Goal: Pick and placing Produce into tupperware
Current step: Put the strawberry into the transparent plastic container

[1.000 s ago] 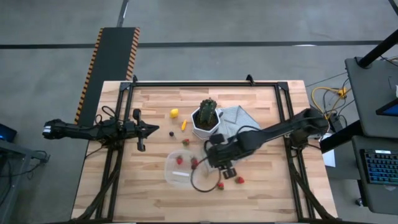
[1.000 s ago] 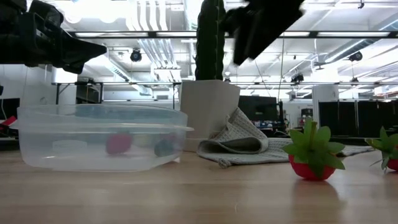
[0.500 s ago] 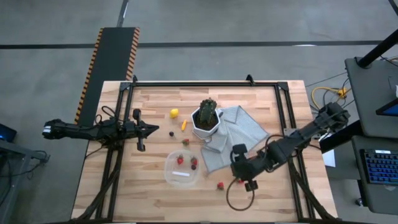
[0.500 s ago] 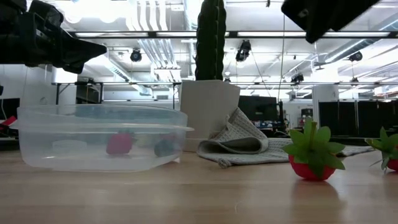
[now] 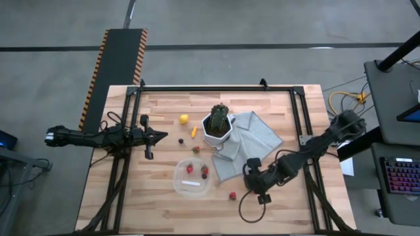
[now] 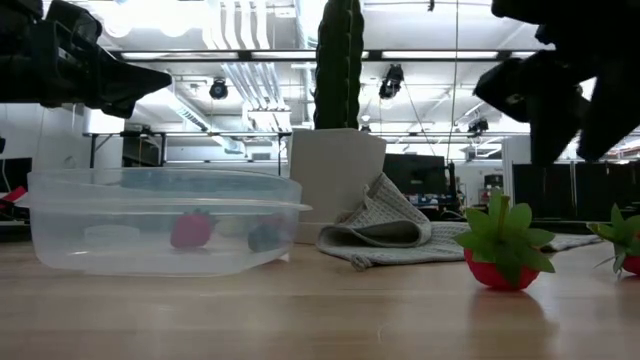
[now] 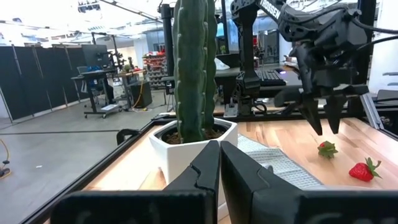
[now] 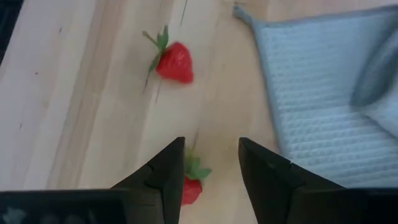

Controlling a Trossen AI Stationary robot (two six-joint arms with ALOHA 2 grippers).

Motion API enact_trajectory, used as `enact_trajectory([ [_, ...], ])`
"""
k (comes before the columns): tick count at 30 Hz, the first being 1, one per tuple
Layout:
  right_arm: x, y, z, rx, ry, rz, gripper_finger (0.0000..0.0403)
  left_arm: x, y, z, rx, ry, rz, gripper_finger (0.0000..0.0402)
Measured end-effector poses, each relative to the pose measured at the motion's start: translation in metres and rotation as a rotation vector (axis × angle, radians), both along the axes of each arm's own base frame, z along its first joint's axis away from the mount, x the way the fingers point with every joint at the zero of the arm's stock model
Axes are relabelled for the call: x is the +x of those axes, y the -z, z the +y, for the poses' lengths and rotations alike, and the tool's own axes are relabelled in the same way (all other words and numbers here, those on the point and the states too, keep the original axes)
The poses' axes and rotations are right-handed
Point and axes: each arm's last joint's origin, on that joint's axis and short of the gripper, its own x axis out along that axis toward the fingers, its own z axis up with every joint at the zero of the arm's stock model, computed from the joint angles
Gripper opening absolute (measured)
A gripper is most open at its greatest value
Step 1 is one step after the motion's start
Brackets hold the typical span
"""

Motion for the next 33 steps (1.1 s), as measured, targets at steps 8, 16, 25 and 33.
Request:
enact_trajectory([
  [8, 0.009, 0.022, 0.008, 0.009, -0.024, 0.095, 0.0141, 0.0, 0.0, 0.0, -0.001, 0.0, 0.003, 0.0],
  [16, 0.014, 0.031, 0.012, 0.007, -0.041, 0.139, 0.0141, 0.0, 0.0, 0.0, -0.002, 0.0, 0.003, 0.0],
  [25, 0.013, 0.033, 0.011, -0.001, -0.045, 0.148, 0.0141, 0.0, 0.0, 0.0, -0.004, 0.0, 0.002, 0.0],
  [33, 0.013, 0.034, 0.011, -0.001, -0.045, 0.148, 0.0122, 0.0, 0.0, 0.0, -0.004, 0.0, 0.001, 0.0],
])
